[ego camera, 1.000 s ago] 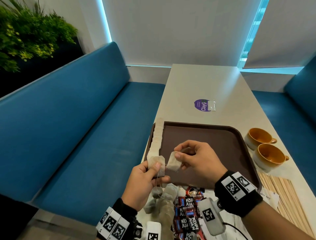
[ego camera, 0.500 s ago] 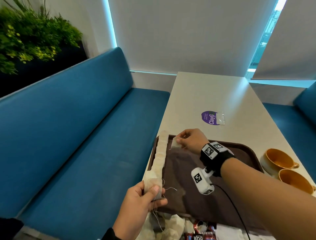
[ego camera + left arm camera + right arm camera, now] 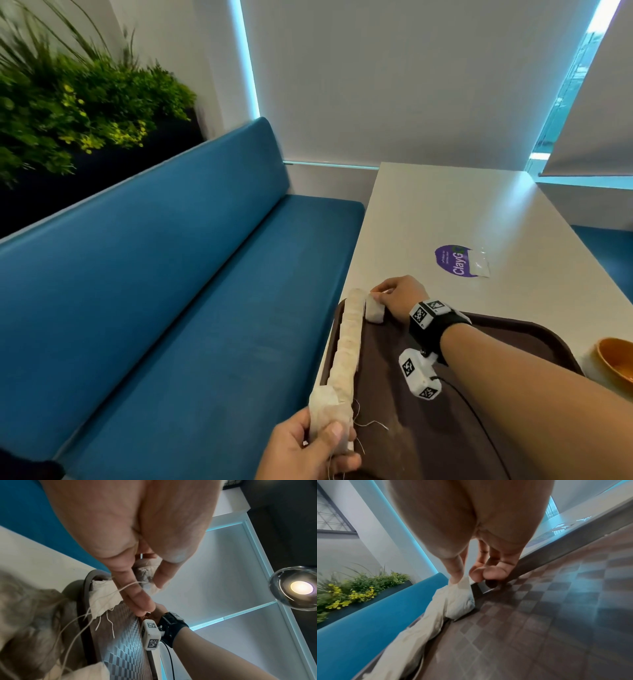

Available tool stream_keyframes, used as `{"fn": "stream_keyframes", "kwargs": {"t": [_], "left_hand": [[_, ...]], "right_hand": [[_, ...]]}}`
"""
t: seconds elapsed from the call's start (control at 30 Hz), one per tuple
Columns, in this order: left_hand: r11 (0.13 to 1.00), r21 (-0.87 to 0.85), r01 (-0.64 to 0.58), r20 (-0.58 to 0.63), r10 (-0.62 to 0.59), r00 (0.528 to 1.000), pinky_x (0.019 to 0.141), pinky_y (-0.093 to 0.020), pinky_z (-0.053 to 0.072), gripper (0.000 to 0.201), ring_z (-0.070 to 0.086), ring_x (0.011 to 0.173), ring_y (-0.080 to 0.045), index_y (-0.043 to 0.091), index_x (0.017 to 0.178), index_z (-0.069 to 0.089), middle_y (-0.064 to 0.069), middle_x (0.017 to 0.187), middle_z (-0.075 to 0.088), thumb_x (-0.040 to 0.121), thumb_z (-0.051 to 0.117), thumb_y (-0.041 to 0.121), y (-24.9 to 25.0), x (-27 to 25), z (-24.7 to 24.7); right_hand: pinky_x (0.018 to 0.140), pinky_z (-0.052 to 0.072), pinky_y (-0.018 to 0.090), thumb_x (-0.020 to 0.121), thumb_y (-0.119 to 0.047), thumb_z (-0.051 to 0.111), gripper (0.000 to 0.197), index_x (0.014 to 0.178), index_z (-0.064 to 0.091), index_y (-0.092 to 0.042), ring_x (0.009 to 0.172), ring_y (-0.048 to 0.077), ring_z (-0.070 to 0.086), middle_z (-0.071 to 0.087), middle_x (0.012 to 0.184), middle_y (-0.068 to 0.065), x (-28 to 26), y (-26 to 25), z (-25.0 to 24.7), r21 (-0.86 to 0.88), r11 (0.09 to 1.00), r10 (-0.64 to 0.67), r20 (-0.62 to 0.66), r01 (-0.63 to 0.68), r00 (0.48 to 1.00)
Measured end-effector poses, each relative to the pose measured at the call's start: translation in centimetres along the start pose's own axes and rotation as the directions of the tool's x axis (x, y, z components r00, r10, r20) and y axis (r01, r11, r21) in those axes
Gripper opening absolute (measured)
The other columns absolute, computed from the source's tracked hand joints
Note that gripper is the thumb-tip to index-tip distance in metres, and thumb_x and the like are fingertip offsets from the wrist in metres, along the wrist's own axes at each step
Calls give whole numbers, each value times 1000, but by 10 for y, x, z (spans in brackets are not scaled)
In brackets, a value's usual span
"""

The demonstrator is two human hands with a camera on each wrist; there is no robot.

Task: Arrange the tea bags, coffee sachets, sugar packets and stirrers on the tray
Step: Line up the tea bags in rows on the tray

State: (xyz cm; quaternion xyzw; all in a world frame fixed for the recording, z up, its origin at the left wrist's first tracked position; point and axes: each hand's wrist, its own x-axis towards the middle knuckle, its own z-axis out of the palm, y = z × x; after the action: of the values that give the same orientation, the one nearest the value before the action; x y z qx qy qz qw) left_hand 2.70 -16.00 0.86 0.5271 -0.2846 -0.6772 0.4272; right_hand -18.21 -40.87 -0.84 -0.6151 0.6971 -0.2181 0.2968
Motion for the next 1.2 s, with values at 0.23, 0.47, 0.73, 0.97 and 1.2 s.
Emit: {"fn": "stream_keyframes", "kwargs": {"t": [0.23, 0.47, 0.73, 0.97, 1.2], "left_hand": [[1000, -2, 16, 3, -16, 1000, 82, -47, 61, 19, 73, 82, -47, 4, 109, 73, -24, 97, 76, 92, 67, 1, -1, 0, -3], [991, -123, -59, 52, 66, 996, 81, -48, 59, 33, 71, 84, -51, 3, 101, 76, -31, 100, 73, 87, 58, -20, -2, -4, -2], [974, -183, -134, 80, 151, 985, 69, -36, 63, 33, 71, 85, -51, -9, 108, 68, -33, 99, 72, 94, 42, -24, 5, -24, 10], [979, -95, -180, 172, 195, 966, 93, -51, 57, 28, 72, 100, -44, -4, 119, 66, -26, 111, 73, 95, 55, -12, 4, -47, 22], [979, -3, -206, 229, 201, 952, 78, -35, 61, 22, 72, 91, -40, 7, 106, 77, -25, 108, 73, 87, 71, 0, 4, -60, 26]], "right_hand": [[83, 47, 27, 95, -29, 71, 26, 120, 70, -23, 84, 17, 61, 66, 94, 1, 2, 1, 8, -10, 1000, -12, -85, 11, 996], [83, 43, 28, 94, -24, 69, 29, 122, 62, -20, 93, 20, 62, 62, 93, -1, -30, -12, -17, 28, 998, -52, -63, 53, 997], [66, 54, 21, 94, -23, 73, 4, 96, 75, -21, 69, 12, 67, 73, 84, -4, -163, -47, -54, 290, 907, -360, 165, 304, 918], [68, 56, 24, 90, -26, 78, 19, 107, 75, -19, 72, 15, 70, 75, 96, 8, -247, -32, -52, 492, 847, -341, 215, 200, 915], [80, 62, 40, 89, -28, 78, 10, 94, 78, -18, 87, 27, 73, 78, 91, 5, -281, -17, -53, 493, 849, -297, 148, 190, 943]]}}
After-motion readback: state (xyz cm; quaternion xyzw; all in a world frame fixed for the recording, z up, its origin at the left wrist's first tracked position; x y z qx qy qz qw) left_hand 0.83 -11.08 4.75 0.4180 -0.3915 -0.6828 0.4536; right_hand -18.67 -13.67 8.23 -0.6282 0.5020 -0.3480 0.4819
